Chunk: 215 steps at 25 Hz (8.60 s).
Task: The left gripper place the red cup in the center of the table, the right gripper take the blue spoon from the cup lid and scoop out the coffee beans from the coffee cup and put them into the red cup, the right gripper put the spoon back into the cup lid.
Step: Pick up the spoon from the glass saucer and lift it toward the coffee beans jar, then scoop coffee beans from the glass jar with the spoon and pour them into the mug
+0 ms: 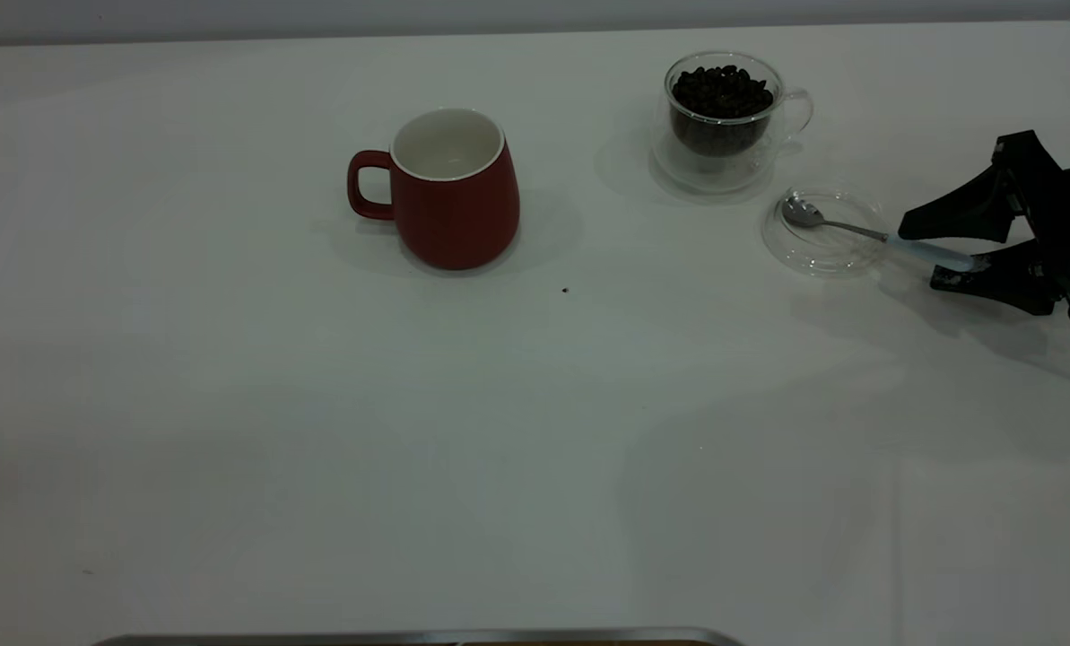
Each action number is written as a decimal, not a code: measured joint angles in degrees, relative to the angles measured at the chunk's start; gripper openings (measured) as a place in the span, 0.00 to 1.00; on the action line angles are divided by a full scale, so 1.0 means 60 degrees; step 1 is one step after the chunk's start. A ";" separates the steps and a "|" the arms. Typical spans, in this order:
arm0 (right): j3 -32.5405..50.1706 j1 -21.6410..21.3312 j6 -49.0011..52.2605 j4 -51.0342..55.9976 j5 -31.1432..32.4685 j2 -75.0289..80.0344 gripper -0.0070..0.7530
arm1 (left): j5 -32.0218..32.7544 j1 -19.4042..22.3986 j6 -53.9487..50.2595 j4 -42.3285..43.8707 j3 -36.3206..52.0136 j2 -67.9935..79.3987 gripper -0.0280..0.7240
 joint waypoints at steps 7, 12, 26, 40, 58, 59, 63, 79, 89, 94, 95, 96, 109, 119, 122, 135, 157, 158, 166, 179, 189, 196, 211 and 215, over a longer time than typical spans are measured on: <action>0.0000 0.0000 0.0111 -0.0289 0.0267 0.0011 0.72 | 0.0000 0.0000 0.0000 0.0000 0.0000 0.0000 0.66; 0.0000 0.0000 0.0153 -0.0456 0.0267 0.0011 0.72 | 0.0000 0.0000 0.0000 0.0000 0.0000 0.0000 0.66; 0.0000 0.0000 0.0181 -0.0676 0.0230 0.0011 0.51 | 0.0000 0.0000 -0.0009 0.0000 0.0000 0.0000 0.66; 0.0000 0.0000 0.0431 -0.1093 0.0220 0.0011 0.35 | 0.0000 0.0000 -0.0028 0.0000 0.0000 0.0000 0.66; 0.0000 -0.0034 0.0951 -0.1393 0.0342 0.0011 0.58 | 0.0000 0.0000 0.0005 0.0000 0.0000 0.0000 0.66; 0.0000 -0.0072 0.0996 -0.1476 0.0342 0.0011 0.61 | 0.0000 0.0000 0.0005 0.0000 0.0000 0.0000 0.66; 0.0142 -0.0113 0.1119 -0.1565 0.0342 0.0011 0.66 | 0.0000 0.0000 0.0005 0.0000 0.0000 0.0000 0.66; 0.0208 0.0309 0.1119 -0.1395 0.0743 0.0011 0.66 | 0.0000 0.0000 0.0005 0.0000 0.0000 0.0000 0.66; 0.0208 0.0309 0.1119 -0.1423 0.0743 0.0011 0.61 | 0.0000 0.0000 -0.0019 0.0000 0.0000 0.0000 0.66; 0.0208 0.0309 0.1119 -0.1426 0.0711 0.0011 0.58 | 0.0000 0.0000 -0.0019 0.0000 0.0000 0.0000 0.66; 0.0208 0.0332 0.1119 -0.1426 0.0691 0.0011 0.59 | 0.0000 0.0000 -0.0019 0.0000 0.0000 0.0000 0.66; 0.0208 0.0352 0.1165 -0.1426 0.0617 0.0011 0.59 | 0.0000 0.0000 -0.0019 0.0000 0.0000 0.0000 0.66; 0.0473 0.0489 0.1223 -0.1019 0.0442 0.0011 0.65 | 0.0000 0.0000 -0.0019 0.0000 0.0000 0.0000 0.66; 0.0473 0.0489 0.0992 -0.0823 0.0529 0.0011 0.57 | 0.0000 0.0000 0.0001 0.0000 0.0000 0.0000 0.66; 0.0473 0.0489 0.0971 -0.0901 0.0529 0.0011 0.49 | 0.0000 0.0000 0.0001 0.0000 0.0000 0.0000 0.66; 0.0476 0.0489 0.0963 -0.0966 0.0711 0.0011 0.16 | 0.0000 0.0000 0.0001 0.0000 0.0000 0.0000 0.66; 0.0451 0.0707 0.4329 -0.3763 0.0542 -0.2848 0.16 | 0.0000 0.0000 -0.0019 0.0000 0.0000 0.0000 0.66; 0.0275 0.0830 0.4587 -0.3895 0.0542 -0.3070 0.16 | 0.0000 0.0000 -0.0019 0.0000 0.0000 0.0000 0.66; -0.3143 0.2413 0.9286 -0.8262 0.0710 -0.3391 0.16 | 0.0000 0.0000 -0.0019 0.0000 0.0000 -0.0004 0.66; -0.5583 0.3086 1.2173 -1.1221 0.2413 -0.2389 0.16 | 0.0000 0.0000 0.0002 0.0000 0.0000 -0.0004 0.66; -0.6723 0.3086 1.3241 -1.1776 0.2989 -0.1820 0.16 | 0.0000 0.0000 0.0002 0.0000 0.0000 -0.0004 0.66; -0.7271 0.3154 1.3698 -1.2009 0.3105 -0.1455 0.16 | 0.0000 0.0000 0.0002 0.0000 0.0000 -0.0004 0.66; -0.8472 0.3645 1.4058 -1.1939 0.3387 -0.0348 0.16 | 0.0000 0.0000 -0.0016 0.0000 0.0000 -0.0004 0.66; -0.8482 0.3611 1.4059 -1.1917 0.3396 -0.0245 0.16 | 0.0000 0.0000 -0.0016 0.0000 0.0000 -0.0004 0.66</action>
